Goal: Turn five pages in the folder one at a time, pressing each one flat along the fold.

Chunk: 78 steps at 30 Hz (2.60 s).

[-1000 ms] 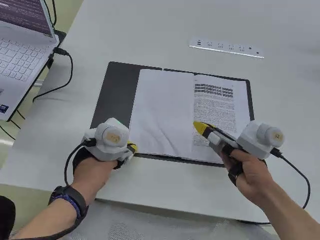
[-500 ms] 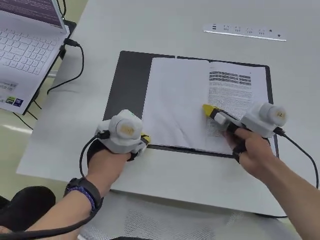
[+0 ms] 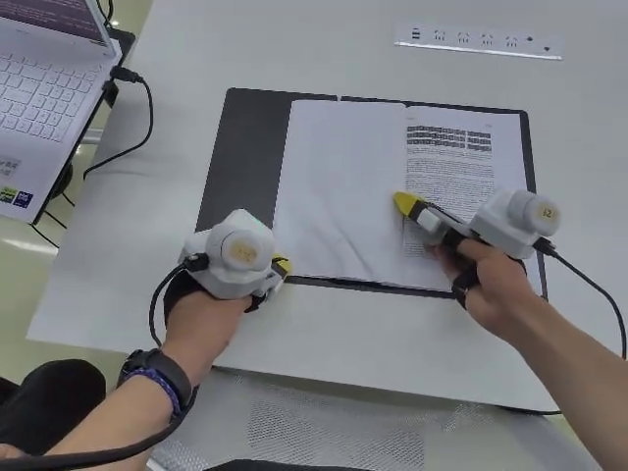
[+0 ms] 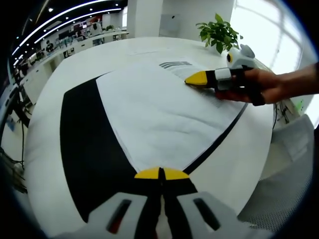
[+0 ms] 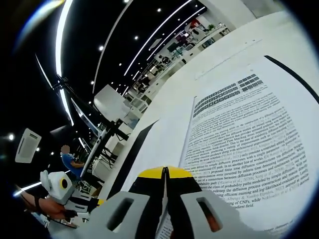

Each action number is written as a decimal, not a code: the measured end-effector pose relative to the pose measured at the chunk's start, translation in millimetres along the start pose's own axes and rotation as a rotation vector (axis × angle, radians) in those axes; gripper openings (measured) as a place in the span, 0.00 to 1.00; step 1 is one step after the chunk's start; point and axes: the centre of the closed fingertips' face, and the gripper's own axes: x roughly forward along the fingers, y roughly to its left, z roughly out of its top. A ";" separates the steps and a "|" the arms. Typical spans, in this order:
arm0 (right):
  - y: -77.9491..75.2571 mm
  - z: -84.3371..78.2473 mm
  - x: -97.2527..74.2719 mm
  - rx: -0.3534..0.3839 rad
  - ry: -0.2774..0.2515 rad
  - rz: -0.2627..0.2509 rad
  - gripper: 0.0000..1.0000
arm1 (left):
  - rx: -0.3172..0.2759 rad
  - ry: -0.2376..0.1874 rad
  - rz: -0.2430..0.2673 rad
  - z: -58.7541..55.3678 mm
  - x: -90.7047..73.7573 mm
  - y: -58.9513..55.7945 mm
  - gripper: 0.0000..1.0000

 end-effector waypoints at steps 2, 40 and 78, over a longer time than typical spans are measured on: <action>3.2 3.2 3.2 -0.002 -0.007 -0.002 0.00 | 0.004 0.001 -0.001 -0.2 -0.1 -0.2 0.00; -22.8 76.5 67.9 0.117 -0.184 -0.054 0.00 | 0.008 -0.002 -0.030 -0.9 0.8 0.4 0.00; -41.9 98.6 94.1 0.017 -0.197 -0.103 0.00 | -0.045 -0.047 -0.035 -1.3 1.5 2.0 0.00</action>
